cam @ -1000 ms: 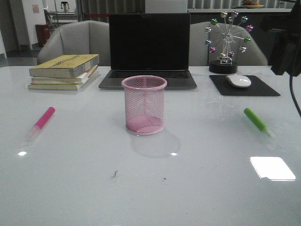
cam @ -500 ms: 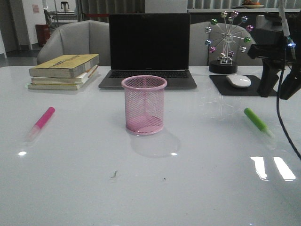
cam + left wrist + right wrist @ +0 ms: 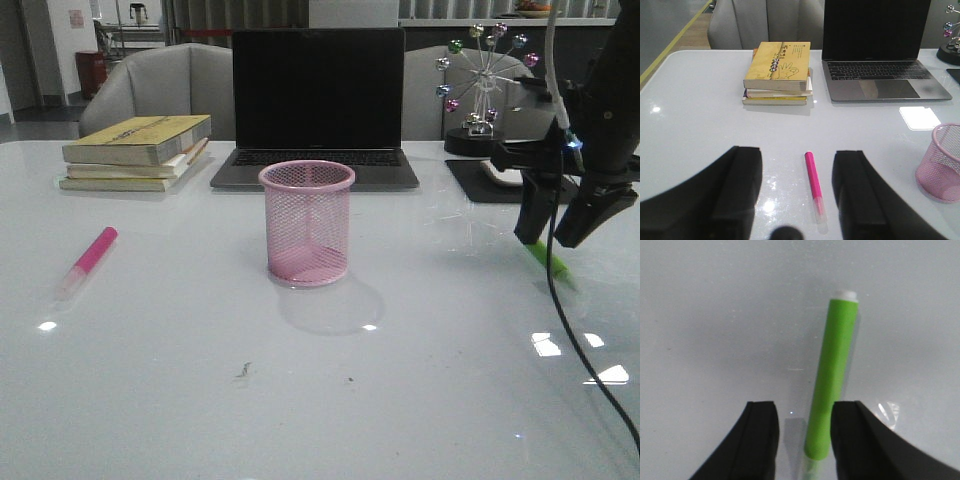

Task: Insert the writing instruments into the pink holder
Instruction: 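Lower the right gripper over the green marker and close on it, then lift the green marker upright with the right gripper toward the holder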

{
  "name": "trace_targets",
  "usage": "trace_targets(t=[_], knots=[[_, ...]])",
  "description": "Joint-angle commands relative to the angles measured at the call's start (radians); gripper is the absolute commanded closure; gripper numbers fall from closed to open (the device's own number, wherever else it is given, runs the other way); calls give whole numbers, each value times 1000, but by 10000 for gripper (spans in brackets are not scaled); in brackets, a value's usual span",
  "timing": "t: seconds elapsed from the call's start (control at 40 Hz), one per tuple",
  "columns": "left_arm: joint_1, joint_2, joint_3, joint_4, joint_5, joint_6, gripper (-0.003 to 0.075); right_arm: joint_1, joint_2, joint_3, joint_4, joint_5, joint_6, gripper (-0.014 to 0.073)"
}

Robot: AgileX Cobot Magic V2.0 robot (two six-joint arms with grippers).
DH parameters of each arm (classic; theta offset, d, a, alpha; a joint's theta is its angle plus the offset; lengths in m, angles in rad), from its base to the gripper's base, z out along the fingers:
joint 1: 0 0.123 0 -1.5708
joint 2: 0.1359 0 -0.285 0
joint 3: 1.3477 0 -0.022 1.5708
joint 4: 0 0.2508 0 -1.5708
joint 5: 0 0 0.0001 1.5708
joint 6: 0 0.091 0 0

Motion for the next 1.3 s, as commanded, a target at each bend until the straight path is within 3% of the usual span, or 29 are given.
trace_targets(t=[0.0,0.85,0.95,1.15,1.27], knots=[[0,-3,-39,-9,-78,-7,315,-3,-38,-33,-24,-24,-8,204],[0,-3,-39,-9,-78,-7,315,2,62,-33,-35,-58,-8,214],[0,-3,-39,-9,-78,-7,316,2,66,-33,-35,-48,-8,305],[0,-3,-39,-9,-78,-7,316,2,64,-33,-21,-46,-8,568],[0,-3,-39,-9,-78,-7,316,5,45,-33,17,-43,-8,565]])
